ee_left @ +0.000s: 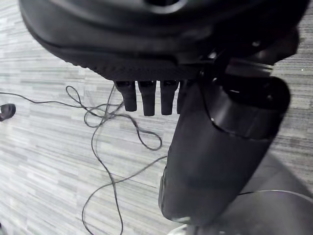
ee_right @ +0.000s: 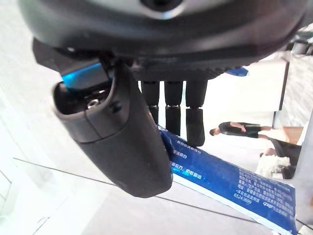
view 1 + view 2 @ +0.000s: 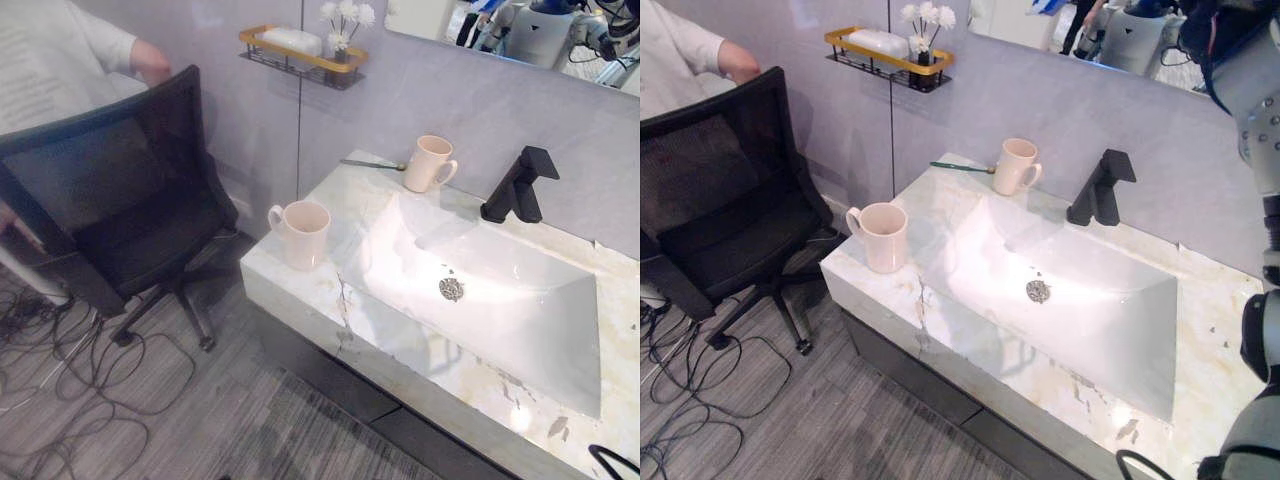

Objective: Organize the bathroom.

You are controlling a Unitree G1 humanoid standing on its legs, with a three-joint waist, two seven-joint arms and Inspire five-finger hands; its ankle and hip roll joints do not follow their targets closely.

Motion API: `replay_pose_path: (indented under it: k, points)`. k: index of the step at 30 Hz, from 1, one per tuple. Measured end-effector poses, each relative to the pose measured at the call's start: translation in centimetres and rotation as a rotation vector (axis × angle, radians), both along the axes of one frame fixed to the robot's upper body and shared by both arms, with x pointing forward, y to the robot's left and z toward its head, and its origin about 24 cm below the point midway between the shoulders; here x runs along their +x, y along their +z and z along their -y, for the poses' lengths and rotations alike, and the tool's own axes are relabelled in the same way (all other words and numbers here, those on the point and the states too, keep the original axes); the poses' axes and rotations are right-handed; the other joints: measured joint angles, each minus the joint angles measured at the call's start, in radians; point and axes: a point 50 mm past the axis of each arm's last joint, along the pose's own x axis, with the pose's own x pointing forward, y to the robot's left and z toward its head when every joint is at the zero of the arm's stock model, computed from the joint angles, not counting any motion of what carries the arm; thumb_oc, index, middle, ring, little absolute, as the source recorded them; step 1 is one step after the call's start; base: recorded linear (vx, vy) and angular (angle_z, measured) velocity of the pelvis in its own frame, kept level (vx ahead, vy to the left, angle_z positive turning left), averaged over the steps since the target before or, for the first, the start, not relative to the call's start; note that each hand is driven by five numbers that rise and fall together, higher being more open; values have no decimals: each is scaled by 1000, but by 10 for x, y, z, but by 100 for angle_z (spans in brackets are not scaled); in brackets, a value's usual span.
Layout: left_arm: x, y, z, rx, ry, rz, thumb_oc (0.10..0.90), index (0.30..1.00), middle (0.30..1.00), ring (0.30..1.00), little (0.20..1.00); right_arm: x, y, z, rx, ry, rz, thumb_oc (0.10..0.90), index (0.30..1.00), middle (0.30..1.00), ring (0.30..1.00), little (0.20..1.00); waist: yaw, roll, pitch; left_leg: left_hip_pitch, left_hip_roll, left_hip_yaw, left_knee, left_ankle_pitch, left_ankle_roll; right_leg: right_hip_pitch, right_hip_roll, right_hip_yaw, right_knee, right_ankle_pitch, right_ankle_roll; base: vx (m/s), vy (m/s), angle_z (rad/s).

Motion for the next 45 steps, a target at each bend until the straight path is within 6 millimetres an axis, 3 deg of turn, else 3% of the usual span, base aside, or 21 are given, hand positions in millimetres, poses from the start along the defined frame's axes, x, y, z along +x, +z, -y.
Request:
replay_pose_path:
  k: [2, 3, 4, 5, 6, 7, 8, 9, 10, 14, 17, 19, 20, 21, 23, 25, 27, 33, 41, 45]
  points:
    - [-2, -1, 3, 2, -2, 0, 800, 900, 900, 900, 900, 9, -7, -12, 21, 44, -14, 400, 300, 300, 300, 300, -9, 3, -1, 27, -7, 64, 10, 17, -5, 8, -12, 6, 0, 4, 13, 110, 269, -29]
    - [-1, -2, 4, 4, -5, 5, 800, 900, 900, 900, 900, 18, -14, -21, 22, 76, -41, 400, 300, 300, 300, 300, -20, 3, 0, 22, -13, 77, 53, 17, -3, 11, -28, -7, 13, 23, 44, 123, 416, 16]
    - [6, 0, 3, 10, -14, 21, 800, 900, 900, 900, 900, 29, -29, -32, -3, 97, -102, 400, 300, 300, 300, 300, -23, -1, 3, -71, -54, 111, 203, -72, 16, 28, -65, -22, 40, 61, 104, 86, 346, 20]
    - [11, -1, 7, 6, -27, 31, 800, 900, 900, 900, 900, 30, -30, -33, -11, 102, -107, 400, 300, 300, 300, 300, -17, 13, 3, -59, -75, 137, 115, -75, 40, 29, -80, -24, 56, 70, 120, 73, 325, 16]
    - [15, -1, 11, -3, -24, 45, 800, 900, 900, 900, 900, 29, -30, -35, -19, 115, -106, 400, 300, 300, 300, 300, -11, 46, -2, -57, -81, 159, 51, -36, 65, 20, -76, -24, 64, 81, 139, 38, 166, -14]
    - [8, -3, 13, -16, -2, 34, 800, 900, 900, 900, 900, 29, -30, -39, -37, 137, -107, 400, 300, 300, 300, 300, -8, 89, -14, -56, -76, 181, 37, 56, 110, 20, -62, -9, 77, 76, 150, 44, 214, -30]
    - [2, -5, 13, -18, 2, 23, 800, 900, 900, 900, 900, 28, -31, -42, -48, 150, -103, 400, 300, 300, 300, 300, -8, 108, -22, -41, -68, 185, 26, 35, 107, 15, -57, -4, 96, 52, 173, 52, 257, -60]
    - [-11, -4, 4, 19, 15, -9, 800, 900, 900, 900, 900, 23, -27, -50, -77, 183, -79, 400, 300, 300, 300, 300, -33, 79, -42, -11, -122, 212, -31, 13, 94, 4, -124, 0, 25, 2, 183, 45, 244, -71]
    - [-14, -3, 0, 33, 23, -20, 800, 900, 900, 900, 900, 21, -25, -51, -84, 195, -65, 400, 300, 300, 300, 300, -30, 61, -52, -14, -147, 236, -42, 8, 100, 26, -151, 2, -41, 22, 187, 24, 124, -57]
    - [-8, -2, -1, 37, 24, 1, 800, 900, 900, 900, 900, 23, -29, -48, -81, 177, -82, 400, 300, 300, 300, 300, -48, 53, -52, 6, -184, 248, -67, 4, 117, 47, -187, -4, -82, 53, 195, 78, 233, -21]
    - [-10, -4, 3, 17, 46, 8, 800, 900, 900, 900, 900, 21, -29, -53, -86, 184, -77, 400, 300, 300, 300, 300, -52, 59, -47, 52, -190, 283, -94, -8, 130, 10, -191, 10, 5, 57, 204, 37, 130, -32]
    - [-16, -4, 1, 15, 82, 2, 800, 900, 900, 900, 900, 18, -29, -60, -94, 225, -71, 400, 300, 300, 300, 300, -50, 67, -27, 88, -168, 320, -113, -7, 137, -65, -174, 10, 169, 61, 218, -6, 75, -56]
    - [-18, -4, 1, 17, 85, -4, 800, 900, 900, 900, 900, 17, -30, -62, -86, 243, -75, 400, 300, 300, 300, 300, -50, 73, -18, 102, -166, 325, -117, -11, 143, -108, -161, 5, 242, 33, 227, 2, 20, -57]
    - [-24, -4, 0, 18, 89, -14, 800, 900, 900, 900, 900, 15, -29, -65, -93, 251, -65, 400, 300, 300, 300, 300, -49, 67, -20, 113, -166, 343, -126, -16, 142, -134, -154, -1, 263, -8, 204, 4, -29, -41]
    - [-25, -4, -2, 36, 84, -4, 800, 900, 900, 900, 900, 9, -28, -67, -98, 272, -29, 400, 300, 300, 300, 300, -43, 44, -21, 119, -174, 363, -117, -22, 135, -132, -150, -20, 143, -10, 187, -18, -21, -20]
    - [-20, -3, -3, 49, 56, 5, 800, 900, 900, 900, 900, 2, -24, -71, -101, 276, 9, 400, 300, 300, 300, 300, -42, 13, -23, 112, -194, 350, -103, -31, 124, -113, -153, -18, 35, 46, 191, -8, -20, 12]
    - [-17, -4, 1, 35, 35, 4, 800, 900, 900, 900, 900, 4, -24, -68, -100, 276, 6, 400, 300, 300, 300, 300, -23, 13, -25, 114, -180, 337, -99, -37, 101, -80, -135, -27, -34, 99, 154, 26, -20, 9]
    - [-27, -7, 7, -9, 47, -32, 800, 900, 900, 900, 900, 10, -26, -59, -84, 246, -13, 400, 300, 300, 300, 300, -18, 21, -30, 114, -160, 321, -103, -22, 96, -27, -107, -45, -132, 156, 117, 15, -1, 5]
    - [-13, -6, 8, -11, 31, -1, 800, 900, 900, 900, 900, 12, -27, -58, -81, 242, -20, 400, 300, 300, 300, 300, -22, 29, -35, 125, -167, 327, -114, -24, 98, -26, -109, -37, -130, 161, 113, -4, 100, -4]
    - [-20, -6, 7, -7, 8, -39, 800, 900, 900, 900, 900, 12, -35, -64, -90, 262, -37, 400, 300, 300, 300, 300, -24, 42, -31, 148, -162, 374, -118, -32, 107, -61, -106, 12, -71, 186, 152, -117, 45, -39]
